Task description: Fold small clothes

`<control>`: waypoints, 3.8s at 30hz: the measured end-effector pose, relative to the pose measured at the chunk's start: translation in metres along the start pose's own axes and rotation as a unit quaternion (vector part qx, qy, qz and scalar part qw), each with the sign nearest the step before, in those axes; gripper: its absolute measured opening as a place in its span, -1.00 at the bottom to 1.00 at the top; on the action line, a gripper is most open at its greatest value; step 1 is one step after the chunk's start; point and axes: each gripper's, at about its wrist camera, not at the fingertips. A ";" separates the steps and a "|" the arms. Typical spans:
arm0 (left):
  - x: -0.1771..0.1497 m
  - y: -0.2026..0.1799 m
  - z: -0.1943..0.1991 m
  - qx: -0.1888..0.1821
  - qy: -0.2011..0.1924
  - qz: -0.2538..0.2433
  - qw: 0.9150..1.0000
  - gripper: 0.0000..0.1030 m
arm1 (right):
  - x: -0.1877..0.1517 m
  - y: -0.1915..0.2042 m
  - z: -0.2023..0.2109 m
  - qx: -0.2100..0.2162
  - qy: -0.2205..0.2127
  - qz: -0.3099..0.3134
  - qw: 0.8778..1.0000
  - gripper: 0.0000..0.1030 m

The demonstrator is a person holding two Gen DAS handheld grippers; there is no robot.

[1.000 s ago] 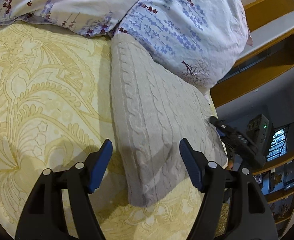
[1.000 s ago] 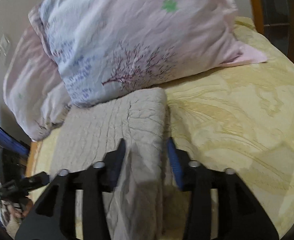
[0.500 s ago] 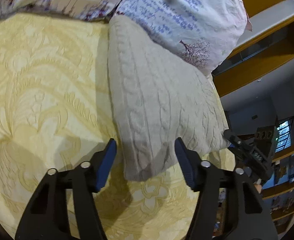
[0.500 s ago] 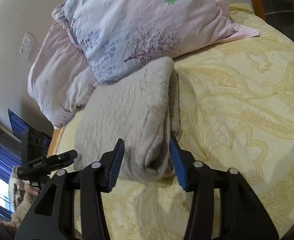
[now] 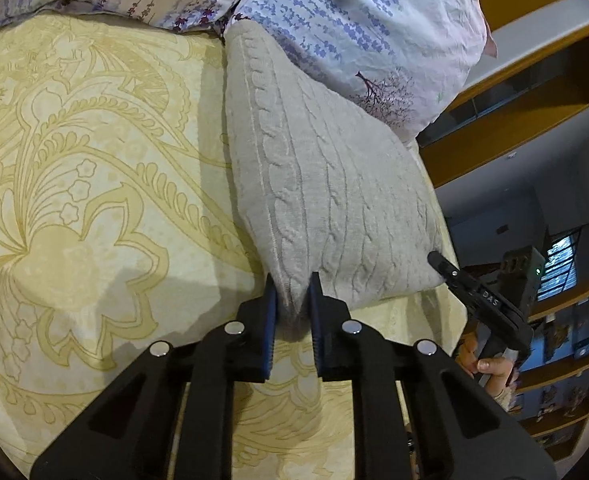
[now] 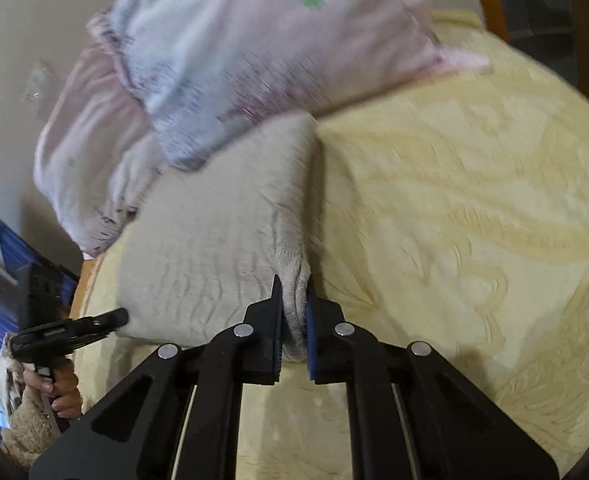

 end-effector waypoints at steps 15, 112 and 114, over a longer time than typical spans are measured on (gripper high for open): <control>0.034 -0.006 0.031 -0.026 -0.052 0.016 0.998 0.48 | 0.041 -0.015 0.009 0.033 -0.019 -0.052 0.998 0.02; 0.037 0.055 0.130 0.060 -0.189 -0.045 0.979 0.16 | 0.050 0.091 -0.082 0.143 0.030 0.017 0.989 -0.17; 0.023 0.040 0.126 0.060 -0.183 -0.073 0.979 0.22 | 0.044 0.094 -0.078 0.156 0.033 0.022 0.987 -0.19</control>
Point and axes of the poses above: each gripper's, at about its wrist camera, not at the fingertips, and z roughly against the way its jaws point, y to its left, x to its top, and after that the axes turned 13 degrees about z, right-handed
